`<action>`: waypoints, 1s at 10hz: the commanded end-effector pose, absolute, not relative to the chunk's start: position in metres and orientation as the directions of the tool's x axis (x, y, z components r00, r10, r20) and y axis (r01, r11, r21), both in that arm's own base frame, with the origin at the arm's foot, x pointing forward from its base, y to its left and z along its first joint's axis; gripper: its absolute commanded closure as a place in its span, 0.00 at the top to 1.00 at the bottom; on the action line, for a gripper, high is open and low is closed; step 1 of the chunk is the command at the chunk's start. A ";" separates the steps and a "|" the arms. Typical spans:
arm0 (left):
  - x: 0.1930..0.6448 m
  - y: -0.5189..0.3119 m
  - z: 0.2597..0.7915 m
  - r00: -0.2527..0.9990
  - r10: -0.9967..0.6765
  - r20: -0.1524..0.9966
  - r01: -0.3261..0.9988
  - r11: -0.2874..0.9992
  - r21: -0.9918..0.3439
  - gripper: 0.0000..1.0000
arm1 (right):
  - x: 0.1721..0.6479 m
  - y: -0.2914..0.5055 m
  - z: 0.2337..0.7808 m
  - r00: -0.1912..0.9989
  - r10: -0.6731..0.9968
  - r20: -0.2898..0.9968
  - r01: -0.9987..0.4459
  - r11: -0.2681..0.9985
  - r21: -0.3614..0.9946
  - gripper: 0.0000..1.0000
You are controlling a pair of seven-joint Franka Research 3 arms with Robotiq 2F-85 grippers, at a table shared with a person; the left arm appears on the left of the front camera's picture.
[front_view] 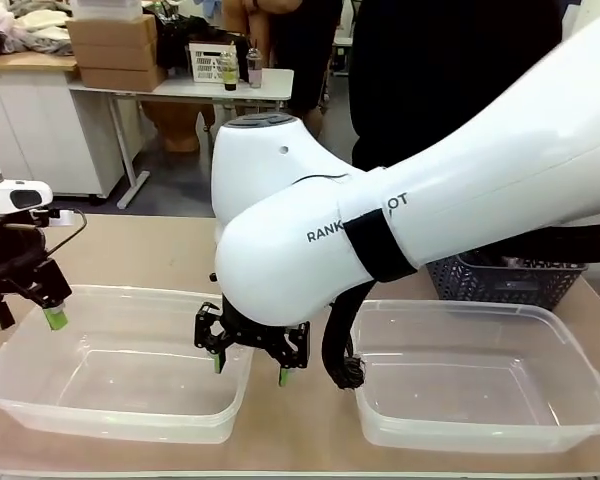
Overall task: Sort the waste into each basket.
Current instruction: Pick up the Organizing box on the left side of the table and lift it.
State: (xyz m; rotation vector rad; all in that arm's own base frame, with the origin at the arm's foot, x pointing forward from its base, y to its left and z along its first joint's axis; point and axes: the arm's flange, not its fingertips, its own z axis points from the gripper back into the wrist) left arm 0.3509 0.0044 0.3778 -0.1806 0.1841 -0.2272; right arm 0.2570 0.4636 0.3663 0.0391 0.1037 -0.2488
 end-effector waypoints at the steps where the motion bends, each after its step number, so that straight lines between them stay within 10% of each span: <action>1: 0.279 0.002 0.339 0.954 -0.263 -0.145 0.241 0.958 -0.152 0.40 | 0.259 0.474 0.372 0.964 -0.252 -0.088 0.252 0.968 -0.009 0.42; 2: 0.279 0.001 0.339 0.957 -0.254 -0.139 0.238 0.964 -0.123 0.07 | 0.259 0.474 0.371 0.963 -0.255 -0.090 0.256 0.967 -0.009 0.02; 3: 0.278 0.001 0.338 0.956 -0.258 -0.136 0.243 0.963 -0.120 0.00 | 0.258 0.475 0.370 0.962 -0.258 -0.090 0.258 0.966 -0.013 0.00; 4: 0.278 0.001 0.338 0.957 -0.255 -0.138 0.240 0.964 -0.118 0.00 | 0.258 0.474 0.369 0.961 -0.263 -0.085 0.263 0.965 -0.016 0.26; 5: 0.277 0.001 0.338 0.957 -0.254 -0.138 0.238 0.964 -0.118 0.00 | 0.258 0.474 0.369 0.961 -0.269 -0.068 0.269 0.963 -0.009 0.00; 10: 0.274 0.000 0.343 0.958 -0.259 -0.121 0.246 0.963 -0.112 0.00 | 0.258 0.471 0.366 0.972 -0.227 -0.062 0.228 0.974 0.006 0.00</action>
